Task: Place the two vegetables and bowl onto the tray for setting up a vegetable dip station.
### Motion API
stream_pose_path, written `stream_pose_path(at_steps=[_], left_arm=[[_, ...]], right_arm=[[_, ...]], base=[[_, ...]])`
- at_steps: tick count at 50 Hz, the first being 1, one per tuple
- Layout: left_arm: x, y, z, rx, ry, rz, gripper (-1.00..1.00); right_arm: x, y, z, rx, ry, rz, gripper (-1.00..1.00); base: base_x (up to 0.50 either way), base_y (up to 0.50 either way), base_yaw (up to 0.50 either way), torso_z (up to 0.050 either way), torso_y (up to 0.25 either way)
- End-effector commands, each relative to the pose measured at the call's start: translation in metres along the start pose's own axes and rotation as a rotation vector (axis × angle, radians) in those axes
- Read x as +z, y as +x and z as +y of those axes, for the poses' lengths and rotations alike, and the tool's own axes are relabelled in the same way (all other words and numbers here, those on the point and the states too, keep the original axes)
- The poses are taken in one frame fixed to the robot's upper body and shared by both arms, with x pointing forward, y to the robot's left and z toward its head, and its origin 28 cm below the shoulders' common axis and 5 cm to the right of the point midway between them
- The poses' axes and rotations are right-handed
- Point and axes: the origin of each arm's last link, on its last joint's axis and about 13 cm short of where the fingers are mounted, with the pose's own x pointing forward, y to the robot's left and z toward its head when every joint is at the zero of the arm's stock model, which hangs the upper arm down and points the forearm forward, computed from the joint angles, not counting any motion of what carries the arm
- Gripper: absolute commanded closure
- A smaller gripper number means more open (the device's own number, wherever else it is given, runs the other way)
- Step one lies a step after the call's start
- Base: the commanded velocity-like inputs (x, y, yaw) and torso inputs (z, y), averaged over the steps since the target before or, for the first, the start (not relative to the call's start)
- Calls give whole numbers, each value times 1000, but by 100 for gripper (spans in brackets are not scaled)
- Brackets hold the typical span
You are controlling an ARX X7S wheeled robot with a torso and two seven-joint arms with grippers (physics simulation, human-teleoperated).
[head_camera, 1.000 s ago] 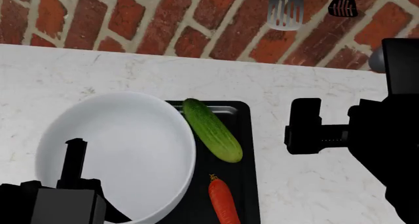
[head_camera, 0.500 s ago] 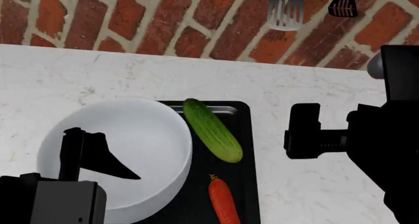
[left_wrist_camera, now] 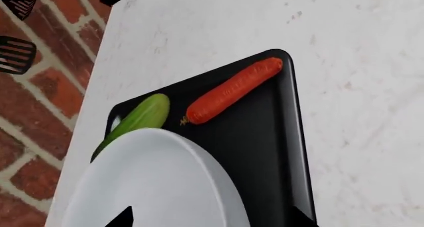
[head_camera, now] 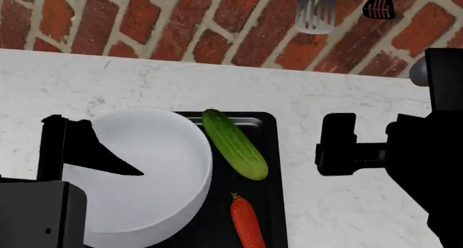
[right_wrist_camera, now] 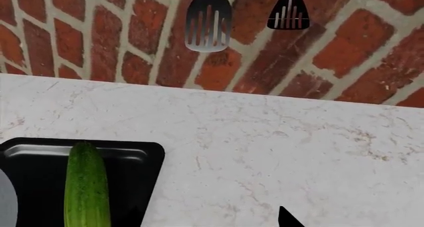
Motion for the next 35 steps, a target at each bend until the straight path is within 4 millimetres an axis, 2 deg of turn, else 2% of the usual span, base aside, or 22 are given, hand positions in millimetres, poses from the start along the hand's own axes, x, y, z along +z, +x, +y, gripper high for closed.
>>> stream_pose_path(at_steps=[1,9,20,29,35], left_arm=[[11,-22,4,65,12,-29,-100],[15,-31,8,109,10,-67,-100],[18,-40,23,282,-10,-135,-100],[10,-38,28,403,-49,-168,-100],[4,-33,34,595,-23,-151,-100]], right_arm=[[2,-1,0,1,3,-5,-100],[4,0,2,6,3,-7,-100],[1,4,1,13,14,-9,-100],[1,4,1,16,19,-12,-100],[3,2,3,21,13,-18,-100]], base=[[0,0,0,0,0],[0,0,0,0,0],[0,0,0,0,0],[0,0,0,0,0],[0,0,0,0,0]])
